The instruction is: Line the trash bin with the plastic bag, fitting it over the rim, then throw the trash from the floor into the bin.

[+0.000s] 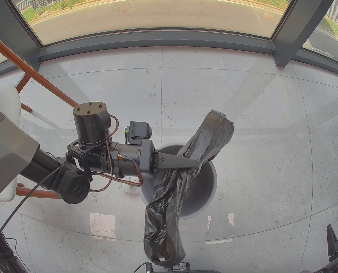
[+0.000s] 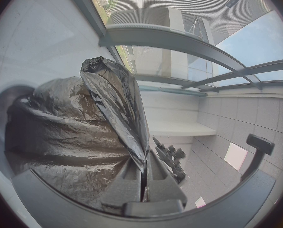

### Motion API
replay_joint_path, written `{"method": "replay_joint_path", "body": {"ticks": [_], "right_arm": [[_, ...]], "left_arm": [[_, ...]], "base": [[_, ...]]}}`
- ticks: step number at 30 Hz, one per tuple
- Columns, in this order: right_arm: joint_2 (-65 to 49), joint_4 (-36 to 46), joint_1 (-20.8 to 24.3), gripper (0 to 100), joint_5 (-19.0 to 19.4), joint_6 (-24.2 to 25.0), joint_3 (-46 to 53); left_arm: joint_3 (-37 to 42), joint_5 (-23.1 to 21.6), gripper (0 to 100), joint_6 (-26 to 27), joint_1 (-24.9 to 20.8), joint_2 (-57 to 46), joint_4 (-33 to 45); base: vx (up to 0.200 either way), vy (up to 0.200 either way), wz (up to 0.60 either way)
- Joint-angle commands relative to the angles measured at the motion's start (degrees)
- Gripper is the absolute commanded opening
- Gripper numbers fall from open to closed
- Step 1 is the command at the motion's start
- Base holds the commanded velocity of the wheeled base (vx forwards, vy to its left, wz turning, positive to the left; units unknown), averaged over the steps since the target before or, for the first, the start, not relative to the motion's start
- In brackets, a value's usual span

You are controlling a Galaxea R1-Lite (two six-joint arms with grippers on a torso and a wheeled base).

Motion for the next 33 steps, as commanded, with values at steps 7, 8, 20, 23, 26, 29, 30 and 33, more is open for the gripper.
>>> {"method": "replay_joint_path", "body": {"ticks": [7,8,20,23,26,29,30,33], "right_arm": [[-0.66,-0.04,0.02,100,0.02,-0.11,1.01],[-0.66,-0.04,0.02,100,0.02,-0.11,1.01],[-0.66,-0.04,0.02,100,0.02,-0.11,1.01],[-0.66,0.14,0.02,100,0.37,-0.63,1.01],[-0.57,0.31,-0.07,100,0.2,-0.63,0.92],[-0.75,0.31,-0.15,100,0.2,-0.63,0.92],[-0.75,0.22,-0.15,100,0.2,-0.54,1.01],[-0.75,-0.39,-0.24,100,-0.33,-0.02,0.66]], "left_arm": [[-2.29,22.85,0,14.66,-2.5,-0.39,8.49],[-2.29,22.85,0,14.66,-2.5,-0.39,8.49],[-7.12,34.89,0,31.0,-6.72,-6.72,31.42],[-11.25,41.92,0,36.37,-6.81,-10.94,48.21],[-15.03,49.39,0,45.33,-7.34,-12.17,62.45],[-16.96,58.18,0,51.66,-9.88,-12.17,65.61],[-17.4,59.15,0,53.24,-9.97,-12.17,65.61],[-17.67,60.03,0,60.1,-9.97,-11.55,65.7]], "base": [[0.0,0.0,0.0],[0.0,0.0,0.0],[0.0,0.0,0.0],[0.0,0.0,0.0],[0.0,0.0,0.0],[0.0,0.0,0.0],[0.0,0.0,0.0],[0.0,0.0,0.0]]}}
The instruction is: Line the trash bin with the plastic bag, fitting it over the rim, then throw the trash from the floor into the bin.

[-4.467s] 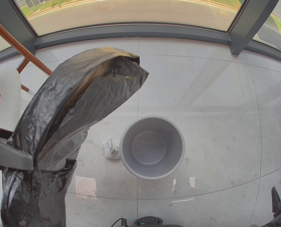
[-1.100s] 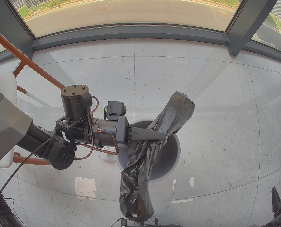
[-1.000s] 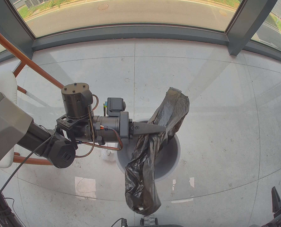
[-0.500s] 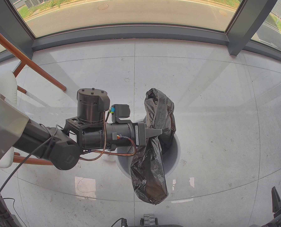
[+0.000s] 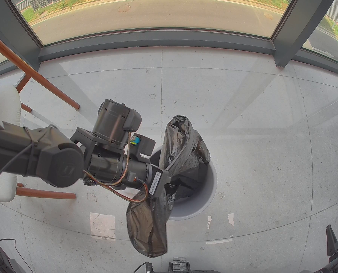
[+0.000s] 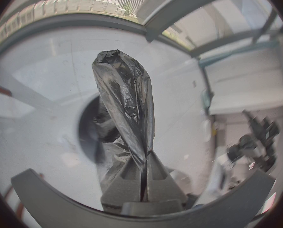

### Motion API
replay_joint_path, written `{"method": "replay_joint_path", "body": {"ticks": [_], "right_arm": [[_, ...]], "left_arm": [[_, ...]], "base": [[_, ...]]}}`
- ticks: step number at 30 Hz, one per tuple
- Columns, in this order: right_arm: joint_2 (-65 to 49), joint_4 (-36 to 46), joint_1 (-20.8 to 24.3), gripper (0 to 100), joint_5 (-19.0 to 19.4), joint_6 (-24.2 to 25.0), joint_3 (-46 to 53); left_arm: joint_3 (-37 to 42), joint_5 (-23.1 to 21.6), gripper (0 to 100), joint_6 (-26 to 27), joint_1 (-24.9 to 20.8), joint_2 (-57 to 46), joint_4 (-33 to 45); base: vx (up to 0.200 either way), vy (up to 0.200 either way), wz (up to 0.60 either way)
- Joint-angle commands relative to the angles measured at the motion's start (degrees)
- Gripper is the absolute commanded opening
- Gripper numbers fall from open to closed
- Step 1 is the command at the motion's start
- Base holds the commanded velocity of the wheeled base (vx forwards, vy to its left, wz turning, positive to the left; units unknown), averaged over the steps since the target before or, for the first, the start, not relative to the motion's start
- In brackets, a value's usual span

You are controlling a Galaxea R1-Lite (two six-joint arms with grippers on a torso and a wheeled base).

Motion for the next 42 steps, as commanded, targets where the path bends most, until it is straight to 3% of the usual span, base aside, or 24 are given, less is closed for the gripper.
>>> {"method": "replay_joint_path", "body": {"ticks": [1,2,3,5,8,12,16,27,42], "right_arm": [[-0.31,-0.72,0.02,100,-0.34,0.8,-1.62],[-0.31,-0.72,0.02,100,-0.34,0.8,-1.62],[7.07,-1.08,2.83,100,-0.52,2.91,-10.33],[18.32,-0.72,7.4,100,-0.43,5.9,-14.11],[29.22,-0.37,12.68,100,0.71,13.1,-20.17],[44.25,-0.02,19.18,100,2.3,26.73,-26.94],[55.76,-0.11,23.84,100,2.3,32.35,-30.45],[78.35,-0.02,33.86,100,1.42,33.32,-41.97],[91.45,7.54,36.23,100,0.63,33.41,-57.96]], "left_arm": [[-4.67,6.14,0,12.88,-2.16,-2.45,2.83],[-4.67,6.14,0,12.88,-2.16,-2.45,2.83],[-4.14,7.55,0,16.3,-3.3,-2.37,2.65],[-4.32,9.22,0,16.92,-4.89,-2.19,2.57],[-4.23,10.01,0,16.39,-7.0,-0.78,2.48],[-3.0,10.09,0,16.57,-7.79,-0.61,2.21],[-1.41,10.89,0,16.74,-8.75,-0.61,-1.39],[4.56,11.41,0,17.09,-9.02,-0.7,-6.57],[8.34,11.32,0,17.18,-9.1,-1.31,-8.6]], "base": [[0.0,0.0,0.0],[0.0,0.0,0.0],[0.0,0.0,0.0],[0.0,0.0,0.0],[0.0,0.0,0.0],[0.0,0.0,0.0],[0.0,0.0,0.0],[0.0,0.0,0.0],[0.0,0.0,0.0]]}}
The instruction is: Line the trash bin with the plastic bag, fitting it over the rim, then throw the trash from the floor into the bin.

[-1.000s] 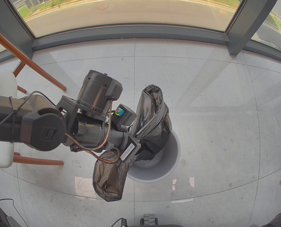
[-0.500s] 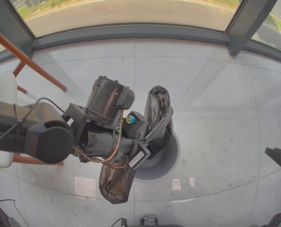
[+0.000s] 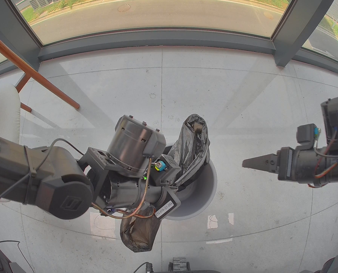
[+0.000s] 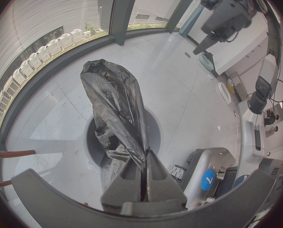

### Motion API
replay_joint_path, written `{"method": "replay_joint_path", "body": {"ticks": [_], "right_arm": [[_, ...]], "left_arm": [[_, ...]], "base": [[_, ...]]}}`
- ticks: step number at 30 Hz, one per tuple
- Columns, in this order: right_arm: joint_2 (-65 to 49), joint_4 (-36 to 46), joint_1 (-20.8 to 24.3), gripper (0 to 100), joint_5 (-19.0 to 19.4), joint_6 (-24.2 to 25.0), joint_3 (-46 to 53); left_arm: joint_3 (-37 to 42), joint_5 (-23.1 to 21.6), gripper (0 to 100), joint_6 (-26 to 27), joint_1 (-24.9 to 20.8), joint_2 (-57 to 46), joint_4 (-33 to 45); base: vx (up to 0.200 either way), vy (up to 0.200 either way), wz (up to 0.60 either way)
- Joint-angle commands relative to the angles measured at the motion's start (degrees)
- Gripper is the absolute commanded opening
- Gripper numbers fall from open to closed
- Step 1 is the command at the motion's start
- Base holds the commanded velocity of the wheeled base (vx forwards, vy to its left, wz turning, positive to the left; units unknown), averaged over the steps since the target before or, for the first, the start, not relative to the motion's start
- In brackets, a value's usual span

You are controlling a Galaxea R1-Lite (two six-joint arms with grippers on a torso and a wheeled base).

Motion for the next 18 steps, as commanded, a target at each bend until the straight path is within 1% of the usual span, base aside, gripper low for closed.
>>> {"method": "replay_joint_path", "body": {"ticks": [1,11,18], "right_arm": [[8.9,1.49,1.87,100,-0.14,0.52,-6.01],[14.87,1.05,1.78,100,-0.23,-0.1,-9.44],[18.91,1.49,1.43,100,-0.14,-0.01,-16.03]], "left_arm": [[1.3,0.12,0,0.12,-0.32,-0.12,-0.59],[0.69,0.12,0,0.2,-0.32,0.32,-0.67],[0.69,0.21,0,0.29,-0.93,0.24,-0.67]], "base": [[0.0,0.0,0.0],[0.0,0.0,0.0],[0.0,0.0,0.0]]}}
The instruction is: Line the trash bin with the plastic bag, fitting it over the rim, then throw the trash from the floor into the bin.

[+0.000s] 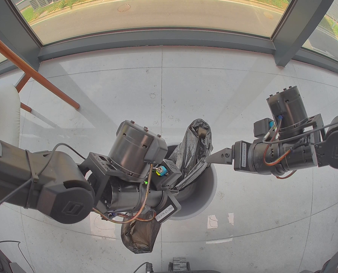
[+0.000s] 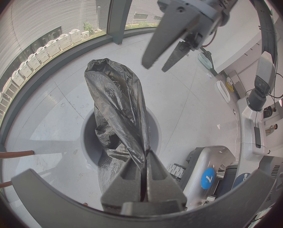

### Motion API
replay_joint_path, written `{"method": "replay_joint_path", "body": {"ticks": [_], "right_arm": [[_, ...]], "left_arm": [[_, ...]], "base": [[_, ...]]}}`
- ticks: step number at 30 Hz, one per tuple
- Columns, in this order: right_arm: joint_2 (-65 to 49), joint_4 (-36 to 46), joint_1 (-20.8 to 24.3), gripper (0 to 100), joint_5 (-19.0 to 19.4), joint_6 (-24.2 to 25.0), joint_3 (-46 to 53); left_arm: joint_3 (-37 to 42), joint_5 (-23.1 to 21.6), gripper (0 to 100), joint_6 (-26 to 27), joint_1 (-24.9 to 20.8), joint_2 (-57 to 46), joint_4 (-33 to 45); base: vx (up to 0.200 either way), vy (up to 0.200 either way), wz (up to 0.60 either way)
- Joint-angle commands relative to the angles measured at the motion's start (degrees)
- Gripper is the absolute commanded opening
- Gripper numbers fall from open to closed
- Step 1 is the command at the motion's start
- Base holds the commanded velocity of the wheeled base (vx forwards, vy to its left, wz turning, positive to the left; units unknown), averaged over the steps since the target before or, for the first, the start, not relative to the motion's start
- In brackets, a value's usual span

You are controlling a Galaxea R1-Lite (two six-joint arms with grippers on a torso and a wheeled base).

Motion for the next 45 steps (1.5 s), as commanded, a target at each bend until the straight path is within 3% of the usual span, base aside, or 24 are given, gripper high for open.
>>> {"method": "replay_joint_path", "body": {"ticks": [1,22,23,33,40,45], "right_arm": [[4.49,0.48,-0.18,100,0.04,0.0,-4.82],[10.91,-0.05,-1.85,100,-3.56,0.0,-3.94],[10.91,-0.05,-1.85,0,-3.56,0.0,-3.94],[11.0,-0.22,-1.77,0,-4.44,-0.17,-4.82],[11.96,-3.65,-4.14,0,-4.53,-0.53,-5.0],[10.47,-3.21,-7.04,0,-4.62,-5.71,-2.01]], "left_arm": [[-0.07,0.08,0,0.01,-0.32,0.13,-0.04],[-0.15,1.57,0,-0.08,-0.85,0.39,-0.04],[-0.15,1.57,0,-0.08,-0.85,0.39,-0.04],[-0.68,1.75,0,-0.08,-0.85,1.71,-0.04],[-5.6,2.36,0,-0.34,-1.03,6.72,0.05],[-8.77,2.45,0,-1.75,-3.22,9.71,0.14]], "base": [[0.0,0.0,0.0],[0.0,0.0,0.0],[0.0,0.0,0.0],[0.0,0.0,0.0],[0.0,0.0,0.0],[0.0,0.0,0.0]]}}
